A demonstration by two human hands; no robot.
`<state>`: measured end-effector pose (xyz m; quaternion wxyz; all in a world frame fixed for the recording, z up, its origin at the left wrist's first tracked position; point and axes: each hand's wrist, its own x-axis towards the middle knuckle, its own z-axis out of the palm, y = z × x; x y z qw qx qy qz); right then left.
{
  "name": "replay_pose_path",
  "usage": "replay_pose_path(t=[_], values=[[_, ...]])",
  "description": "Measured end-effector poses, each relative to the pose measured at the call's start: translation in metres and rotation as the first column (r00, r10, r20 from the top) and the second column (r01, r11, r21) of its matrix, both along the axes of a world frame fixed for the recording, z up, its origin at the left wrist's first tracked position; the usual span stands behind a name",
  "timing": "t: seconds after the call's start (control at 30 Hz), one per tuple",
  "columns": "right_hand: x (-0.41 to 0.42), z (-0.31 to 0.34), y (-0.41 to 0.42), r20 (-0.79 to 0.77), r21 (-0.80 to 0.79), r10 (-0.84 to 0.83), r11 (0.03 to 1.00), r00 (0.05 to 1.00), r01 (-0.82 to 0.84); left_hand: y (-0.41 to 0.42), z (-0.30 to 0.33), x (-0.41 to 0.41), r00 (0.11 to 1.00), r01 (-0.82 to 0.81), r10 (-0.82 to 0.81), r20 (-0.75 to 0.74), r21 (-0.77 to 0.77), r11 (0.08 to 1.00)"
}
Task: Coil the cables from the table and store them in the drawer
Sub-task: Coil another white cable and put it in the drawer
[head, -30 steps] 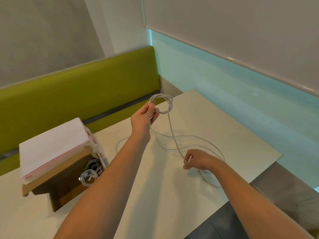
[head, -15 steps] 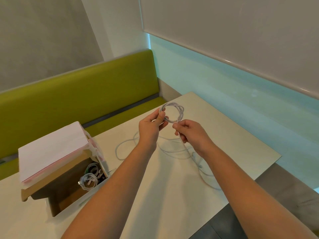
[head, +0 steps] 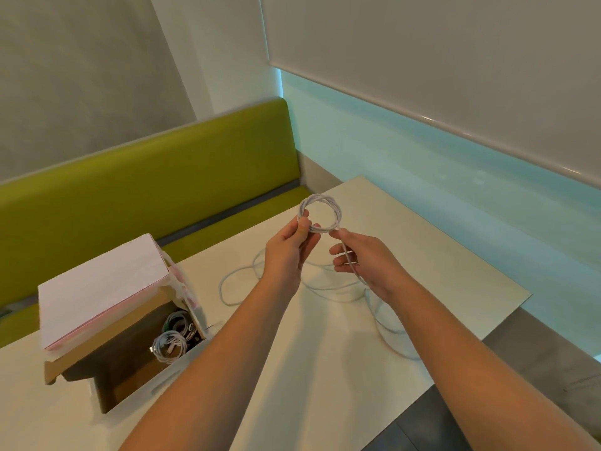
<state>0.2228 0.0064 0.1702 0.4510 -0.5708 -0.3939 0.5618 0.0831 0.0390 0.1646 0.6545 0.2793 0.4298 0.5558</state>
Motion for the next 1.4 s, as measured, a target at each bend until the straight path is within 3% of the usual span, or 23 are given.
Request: replay_pose_path(t=[0.1,0.17,0.27,0.43,0.57,0.73,0.8,0.87,1.0,1.07,1.13,1.23,1.4], values=[[-0.002,0.000,0.000,-0.105,0.023,-0.059,0.998,0.993,0.062,-0.010,-0.006,0.002,0.998,0.056,-0.056,-0.001,0.010,0.998],[0.000,-0.002,0.002,-0.081,0.046,-0.101,0.993,0.992,0.104,-0.014,-0.010,0.001,0.987,0.086,-0.085,-0.134,-0.001,0.996],[0.005,-0.002,0.003,0.021,0.065,-0.150,0.987,0.988,0.149,-0.016,-0.019,-0.004,0.910,0.162,-0.156,-0.385,-0.016,0.987],[0.014,-0.005,0.006,0.236,0.085,-0.135,0.989,0.962,0.118,-0.004,-0.016,-0.019,0.734,0.323,-0.303,-0.608,-0.080,0.943],[0.016,-0.008,0.006,0.422,0.078,-0.070,0.996,0.904,0.040,0.012,-0.003,-0.023,0.670,0.332,-0.185,-0.719,0.067,0.941],[0.013,-0.013,0.004,0.481,0.103,0.005,0.993,0.877,-0.062,0.020,-0.002,-0.024,0.371,0.440,-0.046,-0.928,0.132,0.888],[0.015,-0.016,0.003,0.479,0.107,0.041,0.989,0.877,-0.105,0.020,-0.005,-0.023,0.327,0.413,0.014,-0.945,0.157,0.897],[0.021,-0.024,0.001,0.549,0.090,0.092,0.982,0.830,-0.168,0.020,-0.009,-0.024,0.383,0.327,0.042,-0.923,0.178,0.928],[0.030,-0.044,-0.003,0.754,0.045,0.124,0.970,0.645,-0.239,0.019,-0.013,-0.029,0.526,0.159,0.061,-0.848,0.168,0.973],[0.033,-0.052,-0.005,0.758,-0.021,0.189,0.964,0.624,-0.267,0.018,-0.010,-0.031,0.620,0.078,0.071,-0.781,0.152,0.985],[0.034,-0.059,-0.009,0.708,-0.124,0.282,0.952,0.648,-0.279,0.018,-0.006,-0.032,0.713,0.014,0.078,-0.697,0.125,0.992],[0.035,-0.068,-0.010,0.646,-0.189,0.320,0.947,0.693,-0.260,0.016,-0.003,-0.032,0.784,-0.025,0.065,-0.617,0.073,0.997],[0.028,-0.068,-0.004,0.419,-0.099,0.185,0.983,0.889,-0.157,0.013,-0.007,-0.031,0.828,-0.035,0.032,-0.559,0.005,0.999]])
